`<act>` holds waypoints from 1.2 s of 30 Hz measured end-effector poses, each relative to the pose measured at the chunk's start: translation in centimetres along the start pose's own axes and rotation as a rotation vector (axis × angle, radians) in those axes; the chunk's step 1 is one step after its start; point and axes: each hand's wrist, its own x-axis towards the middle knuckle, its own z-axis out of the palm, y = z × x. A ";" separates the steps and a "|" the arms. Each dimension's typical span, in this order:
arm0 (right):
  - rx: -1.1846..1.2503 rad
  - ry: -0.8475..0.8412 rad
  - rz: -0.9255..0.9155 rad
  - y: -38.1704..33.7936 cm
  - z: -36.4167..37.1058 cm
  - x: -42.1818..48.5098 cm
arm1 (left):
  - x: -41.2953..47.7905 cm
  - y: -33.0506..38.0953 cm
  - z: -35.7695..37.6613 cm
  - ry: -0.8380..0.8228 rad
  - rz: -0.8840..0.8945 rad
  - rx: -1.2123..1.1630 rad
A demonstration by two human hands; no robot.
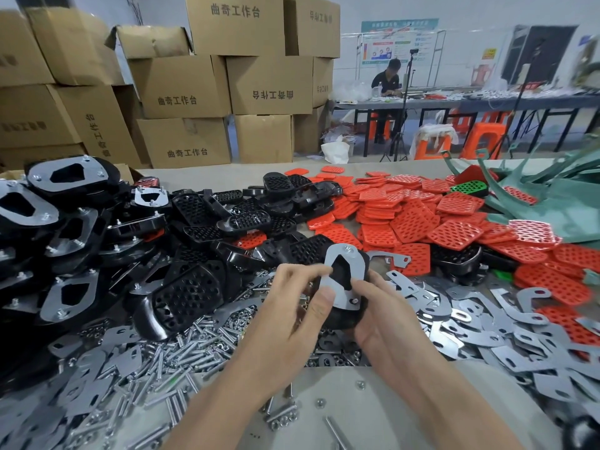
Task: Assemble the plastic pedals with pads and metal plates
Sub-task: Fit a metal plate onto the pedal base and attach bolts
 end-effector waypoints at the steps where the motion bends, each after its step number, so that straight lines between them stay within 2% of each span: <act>1: -0.001 0.000 -0.001 0.0 0.0 0.0 | 0.0 0.0 0.0 0.018 -0.007 -0.019; 5: -0.042 -0.009 0.002 0.1 -0.1 0.0 | 0.2 0.0 0.1 -0.005 0.014 0.050; 9: 0.004 -0.004 -0.012 0.1 -0.1 0.3 | 0.1 -0.1 0.1 0.024 -0.010 -0.040; 14: -0.047 -0.035 -0.011 0.3 -0.4 0.1 | 0.3 -0.1 0.3 -0.007 0.004 0.022; 18: -0.007 -0.033 -0.019 0.3 -0.4 0.3 | 0.2 -0.1 0.2 0.010 -0.002 -0.071; 22: -0.041 -0.047 -0.016 0.4 -0.4 0.0 | 0.2 0.1 0.2 -0.010 0.003 -0.001; 27: -0.006 -0.053 -0.022 0.2 -0.4 0.1 | 0.1 0.1 0.0 0.036 -0.021 -0.115; 31: -0.037 -0.088 -0.018 0.4 -0.6 0.0 | 0.2 0.1 0.1 -0.012 -0.029 -0.048; 36: -0.034 -0.100 -0.024 0.3 -0.7 0.2 | 0.2 -0.1 0.0 0.009 -0.028 -0.073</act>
